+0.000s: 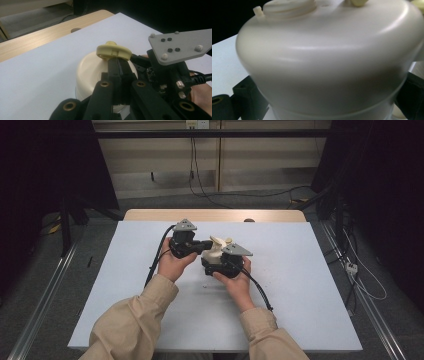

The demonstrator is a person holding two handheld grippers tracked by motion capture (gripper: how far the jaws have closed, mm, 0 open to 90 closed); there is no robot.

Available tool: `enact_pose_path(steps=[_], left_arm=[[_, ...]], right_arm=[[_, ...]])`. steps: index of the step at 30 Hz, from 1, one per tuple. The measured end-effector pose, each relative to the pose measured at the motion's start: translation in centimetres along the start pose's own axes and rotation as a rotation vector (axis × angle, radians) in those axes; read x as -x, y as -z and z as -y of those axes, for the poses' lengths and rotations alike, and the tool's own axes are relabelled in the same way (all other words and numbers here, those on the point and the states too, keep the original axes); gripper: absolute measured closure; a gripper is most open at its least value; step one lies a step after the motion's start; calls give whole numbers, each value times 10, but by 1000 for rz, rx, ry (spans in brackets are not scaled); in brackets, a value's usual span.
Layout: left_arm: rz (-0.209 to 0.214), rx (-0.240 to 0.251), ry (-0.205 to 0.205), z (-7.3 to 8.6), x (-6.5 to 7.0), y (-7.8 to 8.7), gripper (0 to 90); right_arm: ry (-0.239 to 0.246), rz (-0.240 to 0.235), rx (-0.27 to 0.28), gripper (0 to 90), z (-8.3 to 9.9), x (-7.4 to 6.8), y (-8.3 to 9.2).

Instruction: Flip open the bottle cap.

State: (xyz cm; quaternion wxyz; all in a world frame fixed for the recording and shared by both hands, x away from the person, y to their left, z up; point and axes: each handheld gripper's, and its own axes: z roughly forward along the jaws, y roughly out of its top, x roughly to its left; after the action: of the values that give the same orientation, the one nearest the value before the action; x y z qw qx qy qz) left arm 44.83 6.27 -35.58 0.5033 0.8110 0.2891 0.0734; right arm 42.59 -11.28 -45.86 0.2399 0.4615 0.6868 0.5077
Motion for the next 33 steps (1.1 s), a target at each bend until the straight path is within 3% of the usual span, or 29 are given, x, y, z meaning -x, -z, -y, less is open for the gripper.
enact_pose_path(steps=[33], left_arm=[[2,-2,-4,-6,3,-7,900]], right_arm=[[-3,5,-2,34,0,0,0]])
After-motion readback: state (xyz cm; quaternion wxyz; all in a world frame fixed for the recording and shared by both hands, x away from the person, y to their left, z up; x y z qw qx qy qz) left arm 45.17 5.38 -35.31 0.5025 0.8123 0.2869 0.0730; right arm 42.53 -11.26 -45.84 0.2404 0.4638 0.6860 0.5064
